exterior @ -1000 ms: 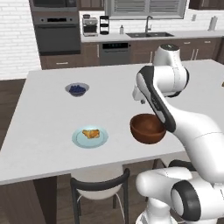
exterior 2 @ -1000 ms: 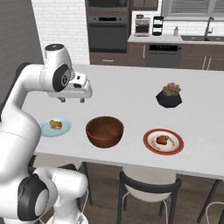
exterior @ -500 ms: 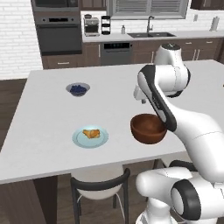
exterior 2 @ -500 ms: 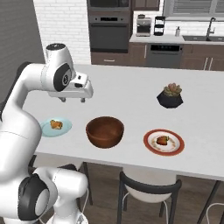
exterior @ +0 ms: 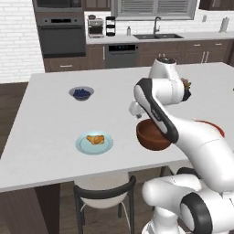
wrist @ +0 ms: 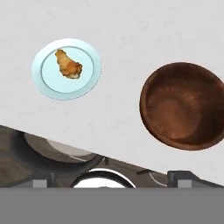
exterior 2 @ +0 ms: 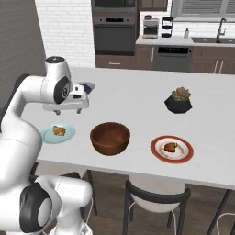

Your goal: Pick the chicken drumstick and bell pepper from their plates and place them in the bowl. Then put the bowl in the fridge.

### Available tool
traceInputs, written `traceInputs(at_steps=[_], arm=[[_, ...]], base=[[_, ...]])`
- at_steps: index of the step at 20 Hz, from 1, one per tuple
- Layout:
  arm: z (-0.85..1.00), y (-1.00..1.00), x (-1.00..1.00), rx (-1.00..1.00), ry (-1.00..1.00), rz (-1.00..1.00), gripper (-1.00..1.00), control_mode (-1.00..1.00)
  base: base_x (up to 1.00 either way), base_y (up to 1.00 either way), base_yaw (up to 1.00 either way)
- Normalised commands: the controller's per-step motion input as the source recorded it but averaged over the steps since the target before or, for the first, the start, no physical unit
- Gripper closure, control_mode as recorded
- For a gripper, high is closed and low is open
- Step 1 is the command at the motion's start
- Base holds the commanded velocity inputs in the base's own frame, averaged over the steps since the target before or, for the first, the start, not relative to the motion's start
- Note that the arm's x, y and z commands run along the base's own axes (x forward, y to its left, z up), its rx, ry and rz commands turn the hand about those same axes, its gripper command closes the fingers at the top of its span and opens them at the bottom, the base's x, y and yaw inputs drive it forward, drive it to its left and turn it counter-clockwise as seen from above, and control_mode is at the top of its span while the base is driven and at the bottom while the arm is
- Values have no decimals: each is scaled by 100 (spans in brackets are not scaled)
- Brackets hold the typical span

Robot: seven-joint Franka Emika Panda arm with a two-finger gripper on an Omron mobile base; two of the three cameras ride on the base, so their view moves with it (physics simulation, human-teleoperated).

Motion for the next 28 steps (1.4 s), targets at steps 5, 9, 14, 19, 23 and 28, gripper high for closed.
traceInputs(at_steps=[5, 9, 14, 19, 23, 28], arm=[[-61, 90, 46, 0, 0, 58, -100, -100], [-61, 82, 72, -1, 0, 55, -100, -100], [-48, 62, 79, -2, 3, 32, -100, -100], [-36, 48, 54, -9, 7, 14, -100, -100], [-13, 21, 32, -14, 16, 4, -100, -100], [-23, 0, 29, -15, 18, 4, -100, -100]], base=[[0, 0, 0], [0, 0, 0], [0, 0, 0], [0, 0, 0], [0, 0, 0], [0, 0, 0]])
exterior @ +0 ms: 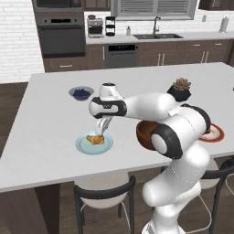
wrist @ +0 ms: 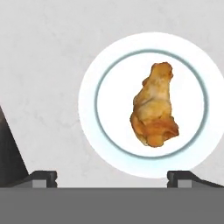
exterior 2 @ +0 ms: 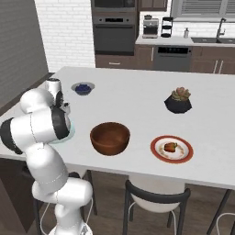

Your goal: Pick the chicken drumstick and bell pepper from their plates and place them in the bowl. Then put the bowl in the fridge.

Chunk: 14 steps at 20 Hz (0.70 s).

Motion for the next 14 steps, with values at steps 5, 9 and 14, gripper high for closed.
traceInputs(at_steps=[5, 9, 14], arm=[[-51, 6, 38, -15, 3, 4, -100, -100], [-50, 27, 30, -15, -2, 0, -100, -100], [-31, 25, 31, -14, -6, 0, -100, -100]], base=[[0, 0, 0], [0, 0, 0], [0, 0, 0]])
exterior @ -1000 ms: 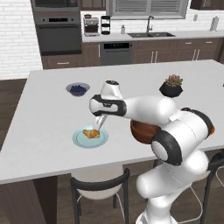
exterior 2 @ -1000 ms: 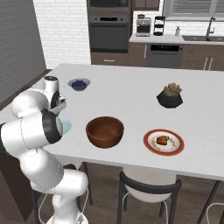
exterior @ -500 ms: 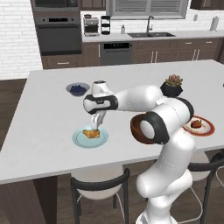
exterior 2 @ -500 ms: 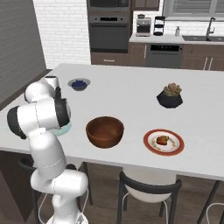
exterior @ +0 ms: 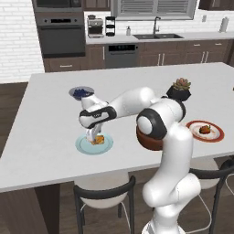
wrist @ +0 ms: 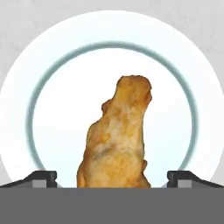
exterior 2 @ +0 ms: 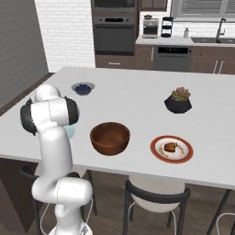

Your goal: Pick the chicken drumstick and bell pepper from their plates and place them in the bowl. Then put the bowl in the fridge.

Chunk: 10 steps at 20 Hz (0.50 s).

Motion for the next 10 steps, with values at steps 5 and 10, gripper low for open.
traceInputs(at_steps=[5, 10], arm=[[-18, 1, 17, -5, 0, 0, -100, -100], [-21, 0, 0, -4, 0, 0, -100, -100]], base=[[0, 0, 0], [0, 0, 0]])
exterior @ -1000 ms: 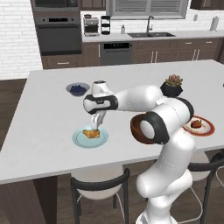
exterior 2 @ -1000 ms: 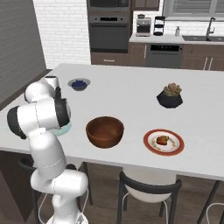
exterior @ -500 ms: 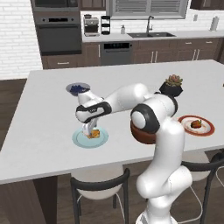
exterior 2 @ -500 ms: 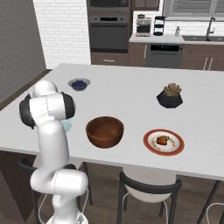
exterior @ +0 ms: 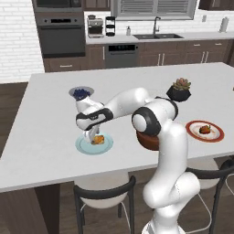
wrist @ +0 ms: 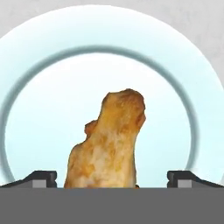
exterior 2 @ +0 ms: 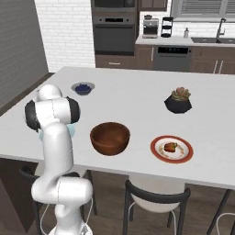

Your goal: Pick the chicken drumstick and bell pepper from their plates and place them in the bowl. Then put the bowl in the fridge.

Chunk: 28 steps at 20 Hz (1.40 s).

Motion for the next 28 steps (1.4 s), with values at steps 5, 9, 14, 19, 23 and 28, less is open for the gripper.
traceInputs(at_steps=[5, 9, 14, 19, 23, 28], arm=[[-24, -1, 0, -2, 0, 0, -100, -100], [-36, -36, 6, -2, -1, 0, -100, -100], [-12, -28, 1, 0, 0, 0, 100, -100], [0, -41, -2, 0, 0, 0, 100, -100], [44, -74, -40, 8, -4, 0, 100, -100], [93, -67, -62, 9, -6, 0, 100, -100]], base=[[0, 0, 0], [0, 0, 0], [0, 0, 0], [0, 0, 0], [0, 0, 0], [0, 0, 0]])
